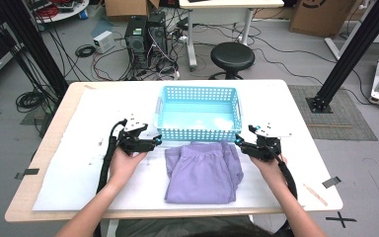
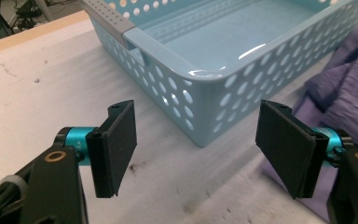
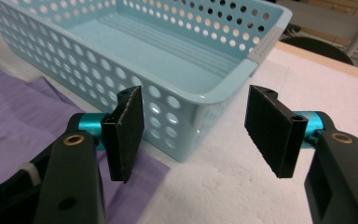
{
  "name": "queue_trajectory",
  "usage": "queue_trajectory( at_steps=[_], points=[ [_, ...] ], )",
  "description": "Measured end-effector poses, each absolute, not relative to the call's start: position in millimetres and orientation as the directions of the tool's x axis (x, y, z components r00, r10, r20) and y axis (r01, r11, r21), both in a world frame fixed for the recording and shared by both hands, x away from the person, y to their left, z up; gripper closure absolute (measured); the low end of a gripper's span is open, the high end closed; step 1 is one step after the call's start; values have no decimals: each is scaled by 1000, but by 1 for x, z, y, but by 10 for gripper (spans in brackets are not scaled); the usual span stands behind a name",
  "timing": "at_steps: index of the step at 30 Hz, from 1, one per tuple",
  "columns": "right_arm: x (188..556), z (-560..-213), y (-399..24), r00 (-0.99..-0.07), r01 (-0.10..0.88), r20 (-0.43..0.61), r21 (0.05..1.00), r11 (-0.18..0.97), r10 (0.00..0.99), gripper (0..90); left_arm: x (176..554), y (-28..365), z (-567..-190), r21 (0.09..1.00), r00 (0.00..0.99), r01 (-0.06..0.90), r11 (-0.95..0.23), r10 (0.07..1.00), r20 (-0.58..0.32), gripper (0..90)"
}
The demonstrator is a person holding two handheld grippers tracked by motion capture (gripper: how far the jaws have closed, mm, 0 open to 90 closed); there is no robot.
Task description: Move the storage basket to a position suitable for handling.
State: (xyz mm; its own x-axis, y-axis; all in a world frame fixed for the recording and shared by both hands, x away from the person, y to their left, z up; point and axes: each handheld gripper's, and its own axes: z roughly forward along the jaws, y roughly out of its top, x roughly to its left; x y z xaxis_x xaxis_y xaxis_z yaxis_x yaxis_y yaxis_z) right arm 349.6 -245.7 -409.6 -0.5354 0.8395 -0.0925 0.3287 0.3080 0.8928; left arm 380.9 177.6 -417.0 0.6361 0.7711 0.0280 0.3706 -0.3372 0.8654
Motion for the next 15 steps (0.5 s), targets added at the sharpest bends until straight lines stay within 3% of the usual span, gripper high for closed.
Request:
queue_trajectory(
  at_steps=[9,15],
  points=[
    [338,-423,-217,-631,359,-62,860,361,774,401,353,155,-421,895,725,332,-298,687,-41,337],
    [333,-426,-213,-634,341,-92,858,385,768,396,350,124,-428,878,756,358,-317,651,-73,357]
  ],
)
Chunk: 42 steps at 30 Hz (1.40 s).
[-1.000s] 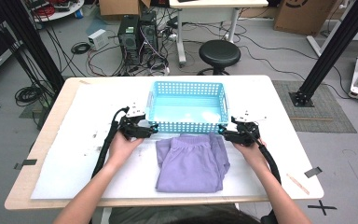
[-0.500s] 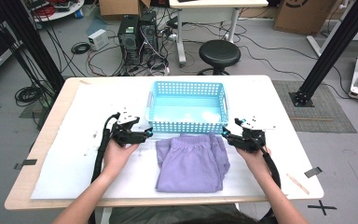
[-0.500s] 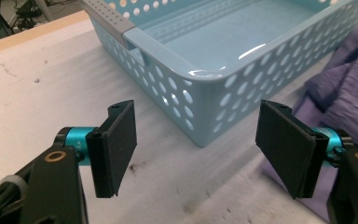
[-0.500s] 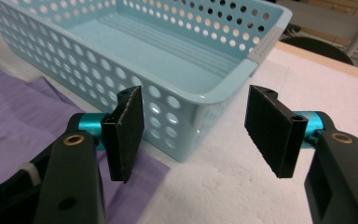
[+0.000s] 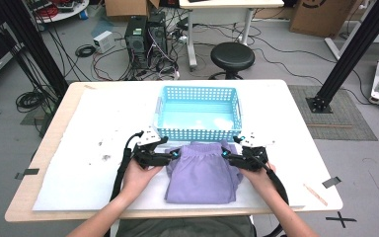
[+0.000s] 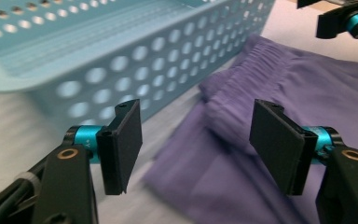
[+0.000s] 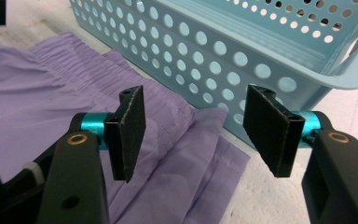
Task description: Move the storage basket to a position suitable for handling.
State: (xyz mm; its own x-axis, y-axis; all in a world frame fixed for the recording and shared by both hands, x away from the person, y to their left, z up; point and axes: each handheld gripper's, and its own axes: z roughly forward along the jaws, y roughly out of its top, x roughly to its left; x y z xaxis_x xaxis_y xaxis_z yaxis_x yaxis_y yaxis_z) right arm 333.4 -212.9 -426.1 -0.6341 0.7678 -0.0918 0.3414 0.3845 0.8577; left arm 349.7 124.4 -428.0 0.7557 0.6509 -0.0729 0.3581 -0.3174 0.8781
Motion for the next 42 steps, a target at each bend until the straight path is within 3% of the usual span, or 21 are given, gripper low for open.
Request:
queue_trajectory(
  at_steps=[6,8,9,12,14,22,25,26,27,31,32,42],
  points=[
    [331,-429,-217,-628,344,-95,856,385,773,395,353,104,-433,852,766,390,-349,636,-91,441],
    [330,-429,-217,-626,347,-96,855,387,774,396,356,100,-437,837,769,403,-370,632,-91,548],
    [330,-429,-217,-626,347,-96,855,387,774,396,357,98,-438,833,769,413,-368,632,-102,548],
    [331,-429,-217,-625,345,-100,854,389,774,401,361,97,-440,838,768,413,-356,631,-110,717],
    [331,-430,-217,-623,348,-100,853,388,776,403,363,96,-437,842,771,406,-356,629,-106,767],
    [333,-430,-217,-620,349,-102,852,390,778,410,368,88,-434,858,773,361,-366,632,-56,815],
    [334,-431,-218,-617,355,-102,849,392,780,412,371,90,-436,859,756,372,-352,652,-60,703],
    [334,-431,-218,-617,355,-102,849,392,780,412,372,91,-436,859,753,372,-350,656,-59,703],
    [335,-431,-219,-613,360,-101,847,390,784,412,372,92,-435,866,738,379,-327,671,-69,573],
    [335,-431,-222,-609,361,-96,850,384,787,412,369,98,-430,883,728,356,-307,683,-55,489],
    [334,-430,-225,-602,359,-96,854,376,793,412,366,103,-426,891,727,338,-303,685,-43,431],
    [333,-429,-247,-543,394,-49,866,306,838,370,354,140,-411,923,702,225,-311,709,67,335]
  ],
)
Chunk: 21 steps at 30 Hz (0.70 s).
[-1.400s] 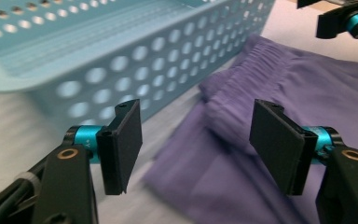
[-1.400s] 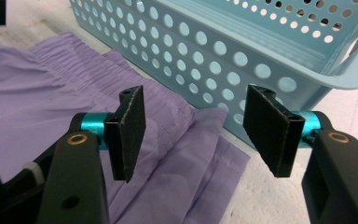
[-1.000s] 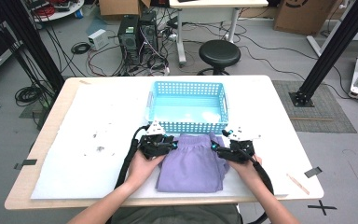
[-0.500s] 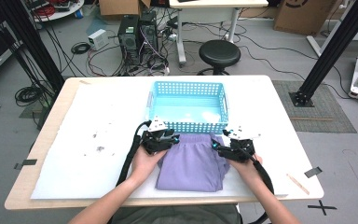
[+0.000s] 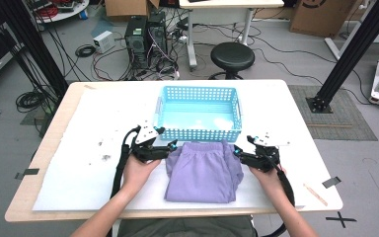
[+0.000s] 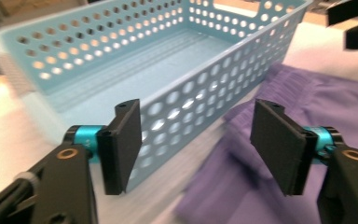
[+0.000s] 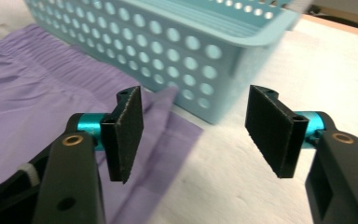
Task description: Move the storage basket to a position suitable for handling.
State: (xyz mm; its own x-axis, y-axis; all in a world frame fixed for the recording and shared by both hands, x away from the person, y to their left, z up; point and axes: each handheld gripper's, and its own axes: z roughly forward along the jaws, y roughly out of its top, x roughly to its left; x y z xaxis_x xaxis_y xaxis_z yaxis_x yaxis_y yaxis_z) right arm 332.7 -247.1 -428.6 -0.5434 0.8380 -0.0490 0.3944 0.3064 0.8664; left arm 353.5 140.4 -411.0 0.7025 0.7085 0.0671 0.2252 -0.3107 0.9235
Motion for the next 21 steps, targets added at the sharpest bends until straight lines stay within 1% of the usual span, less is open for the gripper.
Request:
queue_trajectory(
  at_steps=[1,3,4,5,6,7,9,12,16,18,21],
  points=[
    [333,-429,-247,-543,394,-49,866,306,838,370,354,140,-411,923,702,225,-311,709,67,335],
    [331,-428,-256,-507,399,-51,871,287,860,307,353,153,-407,928,698,218,-302,713,69,334],
    [330,-429,-259,-487,399,-50,876,273,872,289,353,153,-407,928,698,218,-302,713,69,326],
    [330,-429,-259,-487,399,-50,876,273,872,289,352,157,-406,926,696,219,-308,714,73,326],
    [331,-429,-266,-470,420,-23,873,246,882,242,352,166,-406,925,693,221,-310,717,75,320],
    [332,-430,-270,-459,431,-9,872,232,888,214,352,166,-406,925,693,221,-310,717,75,320],
    [334,-431,-274,-459,444,2,867,227,888,210,352,175,-407,927,687,229,-297,724,62,320],
    [339,-439,-286,-431,480,18,851,212,902,211,350,190,-409,939,666,226,-259,745,45,320],
    [337,-444,-290,-427,466,-10,855,230,904,214,348,196,-409,944,660,212,-253,749,53,320],
    [336,-444,-292,-426,465,-21,853,239,904,244,347,198,-410,948,662,198,-250,748,59,320],
    [334,-443,-294,-423,456,-31,857,242,905,250,346,200,-412,948,671,190,-255,739,65,320]
  ],
)
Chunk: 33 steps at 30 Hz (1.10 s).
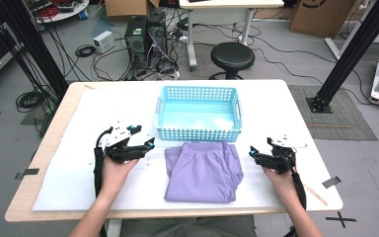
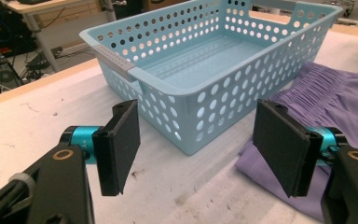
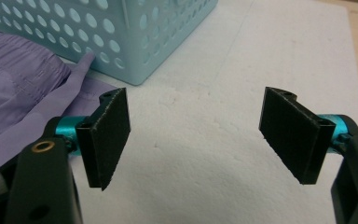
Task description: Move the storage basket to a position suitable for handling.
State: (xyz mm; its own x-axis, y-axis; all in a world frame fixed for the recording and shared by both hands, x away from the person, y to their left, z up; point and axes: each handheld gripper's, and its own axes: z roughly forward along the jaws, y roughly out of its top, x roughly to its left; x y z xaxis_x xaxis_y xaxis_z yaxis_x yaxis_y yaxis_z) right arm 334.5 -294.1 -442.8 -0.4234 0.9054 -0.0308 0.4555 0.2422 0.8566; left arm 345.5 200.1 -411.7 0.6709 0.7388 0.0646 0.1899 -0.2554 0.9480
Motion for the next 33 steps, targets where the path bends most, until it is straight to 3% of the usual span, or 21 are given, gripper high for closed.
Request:
queue_trajectory(
  at_steps=[4,11,14,18,23,33],
  points=[
    [331,-438,-298,-411,450,-23,864,225,911,311,344,203,-417,957,678,157,-244,731,75,320],
    [329,-428,-296,-397,387,-22,902,189,918,307,344,203,-412,962,694,166,-217,719,42,320],
    [332,-419,-294,-429,384,17,908,165,903,267,344,202,-408,962,682,180,-207,731,29,263],
    [338,-403,-289,-485,401,75,905,145,871,214,344,203,-406,964,670,188,-189,742,15,263],
    [339,-392,-279,-536,366,66,917,161,842,215,345,204,-404,958,667,217,-185,745,-7,263],
    [337,-397,-274,-555,350,27,914,204,832,220,344,204,-404,953,672,232,-194,741,-13,263]
  ],
)
